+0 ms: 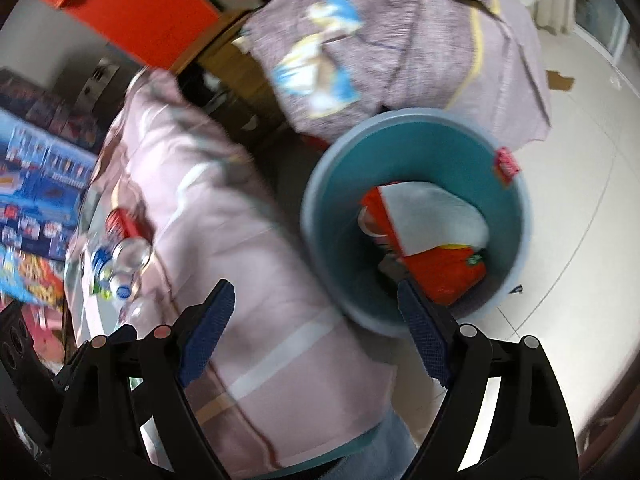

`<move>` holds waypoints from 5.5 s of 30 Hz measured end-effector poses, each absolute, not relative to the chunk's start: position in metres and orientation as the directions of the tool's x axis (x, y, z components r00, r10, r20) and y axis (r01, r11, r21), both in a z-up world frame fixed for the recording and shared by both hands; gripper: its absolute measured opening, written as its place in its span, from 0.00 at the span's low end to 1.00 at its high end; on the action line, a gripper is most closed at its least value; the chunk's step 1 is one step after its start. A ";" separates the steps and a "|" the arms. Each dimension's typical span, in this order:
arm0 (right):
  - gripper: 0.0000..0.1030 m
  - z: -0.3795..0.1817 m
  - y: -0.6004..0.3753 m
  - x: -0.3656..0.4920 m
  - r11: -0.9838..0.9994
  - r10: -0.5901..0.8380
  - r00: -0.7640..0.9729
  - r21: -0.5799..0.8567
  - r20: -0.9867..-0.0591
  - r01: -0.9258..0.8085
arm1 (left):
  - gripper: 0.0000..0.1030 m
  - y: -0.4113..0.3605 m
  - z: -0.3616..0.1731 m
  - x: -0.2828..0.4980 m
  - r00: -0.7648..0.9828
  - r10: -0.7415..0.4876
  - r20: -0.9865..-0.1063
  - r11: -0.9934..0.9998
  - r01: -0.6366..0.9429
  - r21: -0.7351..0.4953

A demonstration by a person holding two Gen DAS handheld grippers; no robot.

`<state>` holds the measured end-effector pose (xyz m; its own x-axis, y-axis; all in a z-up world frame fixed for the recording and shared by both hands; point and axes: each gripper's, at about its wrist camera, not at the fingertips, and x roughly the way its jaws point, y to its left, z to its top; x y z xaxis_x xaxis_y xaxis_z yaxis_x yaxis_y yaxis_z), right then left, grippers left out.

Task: Collect trash
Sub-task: 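Move both tools back over the bed toward the remaining trash, then grasp the orange Ovaltine wrapper with the left tool while the right tool grasps the green snack packet, then carry the wrapper and snack packet over the teal bucket and open both tools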

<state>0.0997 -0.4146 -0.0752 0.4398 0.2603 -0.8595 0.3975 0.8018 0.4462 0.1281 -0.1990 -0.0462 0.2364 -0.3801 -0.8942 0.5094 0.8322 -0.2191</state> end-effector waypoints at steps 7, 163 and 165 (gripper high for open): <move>0.78 -0.061 -0.351 0.108 0.841 0.318 0.429 0.460 -0.845 0.284 | 0.96 -0.135 -0.037 0.112 0.296 -0.328 -0.897 0.885 0.428 -0.182; 0.54 -0.082 -0.532 0.067 0.700 0.172 0.575 0.510 -0.800 0.500 | 0.94 -0.360 -0.066 0.144 0.141 -0.413 -0.900 0.658 0.730 -0.187; 0.55 -0.082 -0.529 0.071 0.706 0.175 0.572 0.507 -0.802 0.495 | 0.95 -0.352 -0.067 0.144 0.137 -0.412 -0.901 0.666 0.720 -0.195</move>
